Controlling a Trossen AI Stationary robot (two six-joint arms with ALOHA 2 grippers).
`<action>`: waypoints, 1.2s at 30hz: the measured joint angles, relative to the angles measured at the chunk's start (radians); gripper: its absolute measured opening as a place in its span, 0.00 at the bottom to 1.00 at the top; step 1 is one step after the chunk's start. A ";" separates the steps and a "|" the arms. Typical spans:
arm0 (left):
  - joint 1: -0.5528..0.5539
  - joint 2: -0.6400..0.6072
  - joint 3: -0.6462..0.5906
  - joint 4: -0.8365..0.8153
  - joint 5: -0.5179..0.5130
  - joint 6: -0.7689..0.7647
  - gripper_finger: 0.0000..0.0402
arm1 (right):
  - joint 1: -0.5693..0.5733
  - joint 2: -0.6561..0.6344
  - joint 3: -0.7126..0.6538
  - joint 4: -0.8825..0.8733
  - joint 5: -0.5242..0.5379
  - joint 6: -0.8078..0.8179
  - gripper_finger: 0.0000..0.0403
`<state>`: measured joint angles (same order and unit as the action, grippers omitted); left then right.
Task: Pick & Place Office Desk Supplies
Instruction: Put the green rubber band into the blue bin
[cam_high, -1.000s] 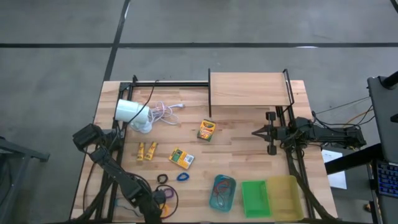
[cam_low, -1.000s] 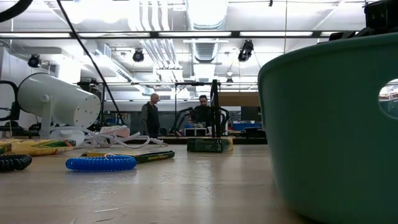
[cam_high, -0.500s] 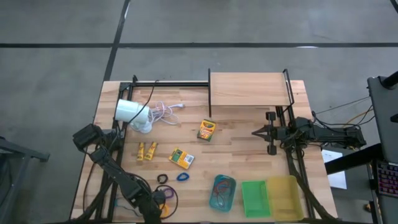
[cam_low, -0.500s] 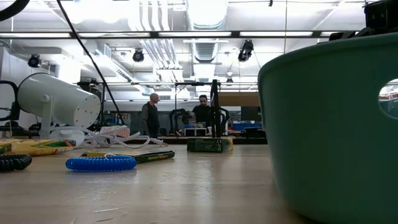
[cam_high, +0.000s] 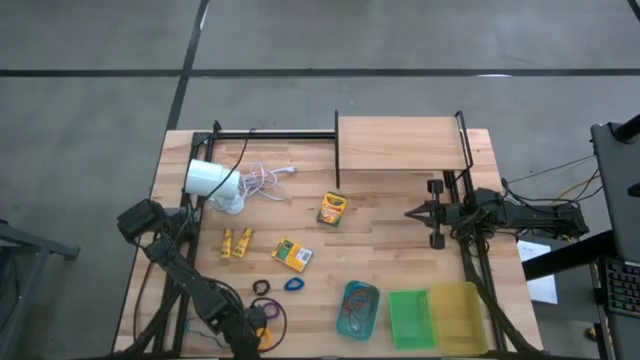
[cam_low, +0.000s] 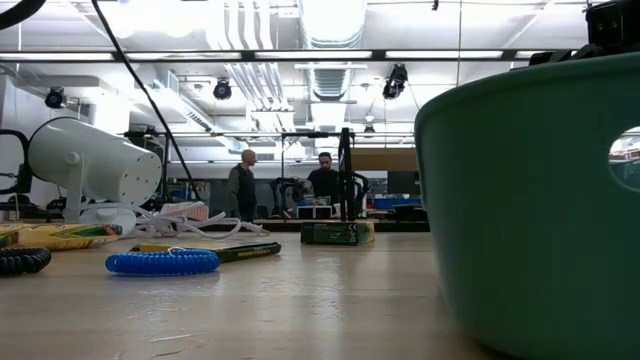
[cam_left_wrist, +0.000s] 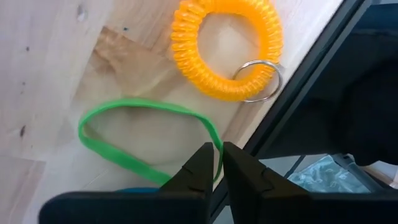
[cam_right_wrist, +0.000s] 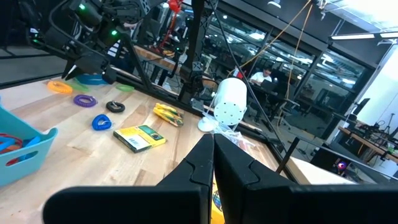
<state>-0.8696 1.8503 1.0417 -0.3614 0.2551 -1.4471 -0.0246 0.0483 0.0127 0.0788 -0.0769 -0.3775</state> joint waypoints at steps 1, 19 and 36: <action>0.000 0.000 0.000 0.000 0.000 0.000 0.10 | 0.000 0.000 0.000 0.000 0.000 0.000 0.02; 0.003 -0.125 0.020 -0.015 -0.169 -0.042 0.10 | 0.000 0.000 0.000 0.000 0.000 0.000 0.02; 0.040 -0.227 0.020 -0.055 -0.600 0.103 0.10 | 0.000 0.000 0.000 0.000 0.000 0.000 0.02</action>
<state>-0.8295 1.6238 1.0618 -0.4164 -0.3453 -1.3442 -0.0246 0.0486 0.0127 0.0788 -0.0768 -0.3775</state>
